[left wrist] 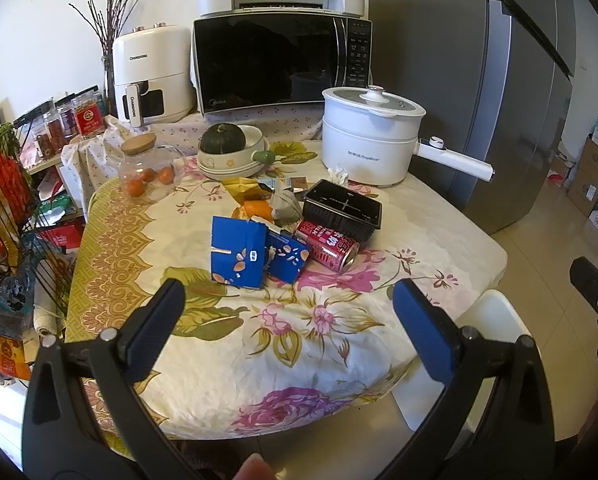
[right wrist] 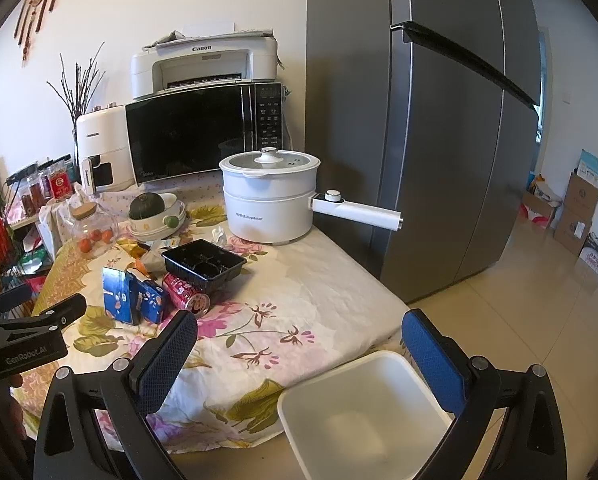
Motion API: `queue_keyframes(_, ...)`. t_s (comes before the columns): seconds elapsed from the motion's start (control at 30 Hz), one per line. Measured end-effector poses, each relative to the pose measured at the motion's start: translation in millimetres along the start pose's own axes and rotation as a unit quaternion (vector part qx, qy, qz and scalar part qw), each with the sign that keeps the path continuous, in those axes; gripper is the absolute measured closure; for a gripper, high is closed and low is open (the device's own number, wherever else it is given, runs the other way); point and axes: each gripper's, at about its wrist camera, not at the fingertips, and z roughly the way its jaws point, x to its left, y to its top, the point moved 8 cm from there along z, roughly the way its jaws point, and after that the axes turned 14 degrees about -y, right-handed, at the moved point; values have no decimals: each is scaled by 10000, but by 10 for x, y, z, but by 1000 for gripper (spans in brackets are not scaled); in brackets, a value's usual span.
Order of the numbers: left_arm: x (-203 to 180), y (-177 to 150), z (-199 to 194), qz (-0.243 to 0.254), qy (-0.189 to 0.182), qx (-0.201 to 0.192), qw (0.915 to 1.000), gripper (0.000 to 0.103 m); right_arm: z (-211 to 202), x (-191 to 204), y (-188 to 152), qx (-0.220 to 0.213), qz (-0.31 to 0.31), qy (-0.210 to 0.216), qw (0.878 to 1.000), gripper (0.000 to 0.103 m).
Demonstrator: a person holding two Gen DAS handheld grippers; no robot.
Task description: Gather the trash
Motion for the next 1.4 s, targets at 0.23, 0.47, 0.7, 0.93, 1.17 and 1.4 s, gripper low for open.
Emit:
queue_keyframes(0.23,3,-2,0,-4,-5,-1,10000,0,-7,8,-6,5,-25,-7,10000,0)
queue_keyframes(0.47,13,-4,-5,-12,-15,14,10000,0,-8,16,-7,12,-24,-2,10000,0)
queue_keyframes(0.7,18,-10,1,-1,-8,34,10000,0,-10,30,0,6,-14,-1,10000,0)
queue_keyframes(0.93,32,-2,21,104,-50,85,9999,0,-7,25,63,-7,13,96,10000,0)
queue_keyframes(1.17,343,289,154,-68,-190,354,9992,0,205,131,226,370,-344,332,9982,0)
queue_keyframes(1.4,814,450,557,-856,-473,1141,9886,0,566,364,360,910,-456,715,9922,0)
